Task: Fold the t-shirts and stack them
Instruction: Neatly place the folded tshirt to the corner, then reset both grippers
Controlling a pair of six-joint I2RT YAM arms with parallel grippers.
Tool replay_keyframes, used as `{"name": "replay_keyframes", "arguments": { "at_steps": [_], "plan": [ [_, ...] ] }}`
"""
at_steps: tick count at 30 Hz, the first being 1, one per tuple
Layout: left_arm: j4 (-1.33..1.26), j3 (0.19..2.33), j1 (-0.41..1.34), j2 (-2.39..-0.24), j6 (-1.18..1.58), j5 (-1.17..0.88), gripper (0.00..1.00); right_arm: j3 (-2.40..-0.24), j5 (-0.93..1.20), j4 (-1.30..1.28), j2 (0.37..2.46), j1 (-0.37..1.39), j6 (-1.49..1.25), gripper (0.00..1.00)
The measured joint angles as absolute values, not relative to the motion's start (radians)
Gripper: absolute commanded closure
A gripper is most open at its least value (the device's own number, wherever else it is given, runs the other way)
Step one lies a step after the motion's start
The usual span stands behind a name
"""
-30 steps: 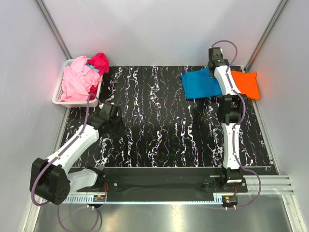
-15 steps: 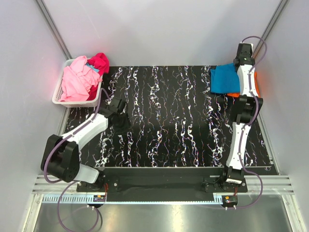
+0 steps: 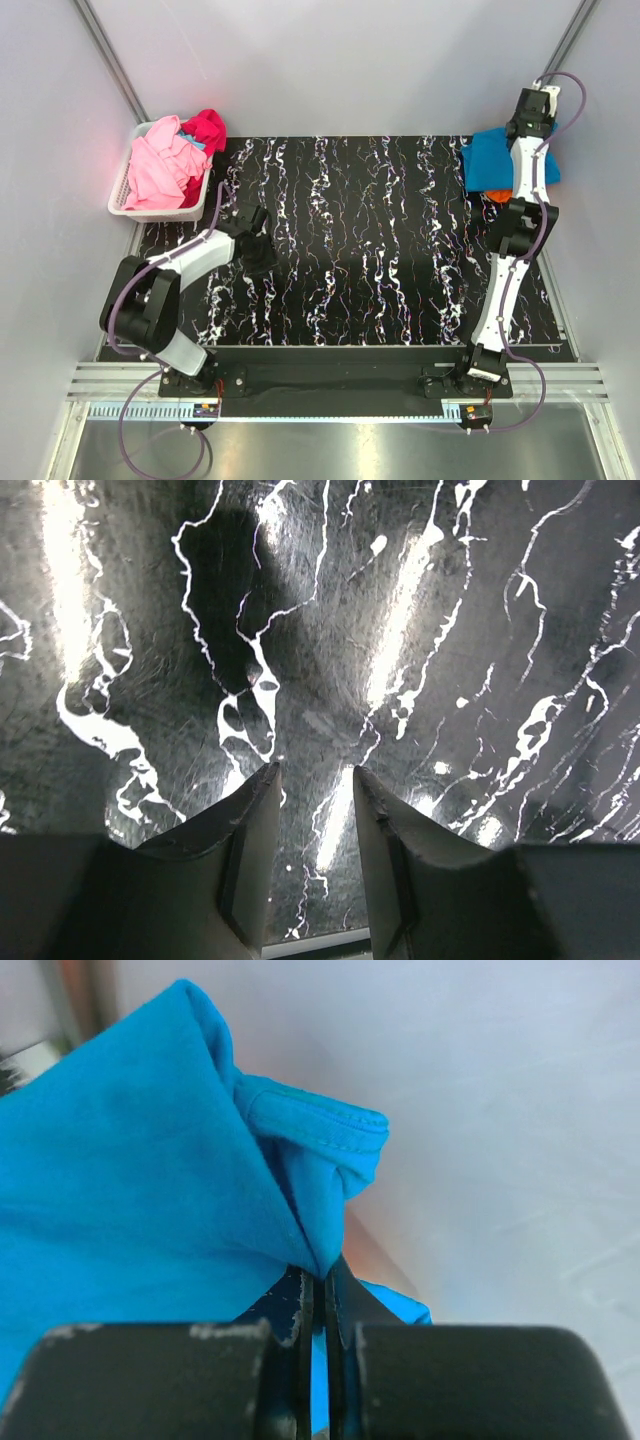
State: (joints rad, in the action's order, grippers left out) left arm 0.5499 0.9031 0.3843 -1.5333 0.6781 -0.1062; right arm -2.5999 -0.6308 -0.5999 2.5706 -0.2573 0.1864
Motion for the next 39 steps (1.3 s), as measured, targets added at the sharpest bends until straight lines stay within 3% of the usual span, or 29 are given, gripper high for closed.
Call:
{"name": "replay_keyframes", "arguments": {
  "at_steps": [7, 11, 13, 14, 16, 18, 26, 28, 30, 31, 32, 35, 39],
  "plan": [
    [0.524, 0.903, 0.384, -1.581, 0.678, -0.121, 0.61, -2.599, -0.646, -0.562, 2.584, -0.287, 0.183, 1.00],
    [0.519, 0.903, 0.384, -1.581, 0.678, -0.127, 0.61, -2.579, -0.643, -0.565, 2.590, -0.288, 0.159, 0.56],
    [0.517, 0.903, 0.384, -1.581, 0.678, -0.129, 0.61, -2.575, -0.641, -0.565, 2.590, -0.288, 0.151, 0.46],
    [0.516, 0.903, 0.384, -1.581, 0.678, -0.130, 0.61, -2.575, -0.636, -0.564, 2.590, -0.288, 0.144, 0.34],
    [0.513, 0.903, 0.384, -1.581, 0.678, -0.132, 0.61, -2.575, -0.627, -0.565, 2.590, -0.288, 0.131, 0.21],
    [0.511, 0.903, 0.384, -1.581, 0.678, -0.133, 0.61, -2.575, -0.609, -0.569, 2.590, -0.288, 0.118, 0.15],
    [0.500, 0.900, 0.385, -1.552, 0.680, -0.137, 0.61, -2.576, -0.535, -0.604, 2.585, -0.281, 0.067, 0.13],
    [0.496, 0.896, 0.385, -1.538, 0.681, -0.137, 0.61, -2.558, -0.503, -0.622, 2.568, -0.270, 0.037, 0.06],
    [0.496, 0.891, 0.385, -1.519, 0.679, -0.135, 0.50, -2.508, -0.443, -0.647, 2.521, -0.252, -0.008, 0.00],
    [0.497, 0.888, 0.389, -1.507, 0.676, -0.133, 0.38, -2.479, -0.409, -0.659, 2.491, -0.238, -0.028, 0.00],
    [0.494, 0.884, 0.391, -1.490, 0.670, -0.125, 0.19, -2.456, -0.377, -0.668, 2.463, -0.224, -0.043, 0.00],
    [0.493, 0.870, 0.407, -1.397, 0.654, -0.082, 0.01, -2.347, -0.294, -0.680, 2.331, -0.144, -0.096, 0.00],
    [0.480, 0.870, 0.420, -1.280, 0.624, -0.027, 0.01, -2.184, -0.236, -0.662, 2.146, 0.015, -0.134, 0.00]
  ]
}}
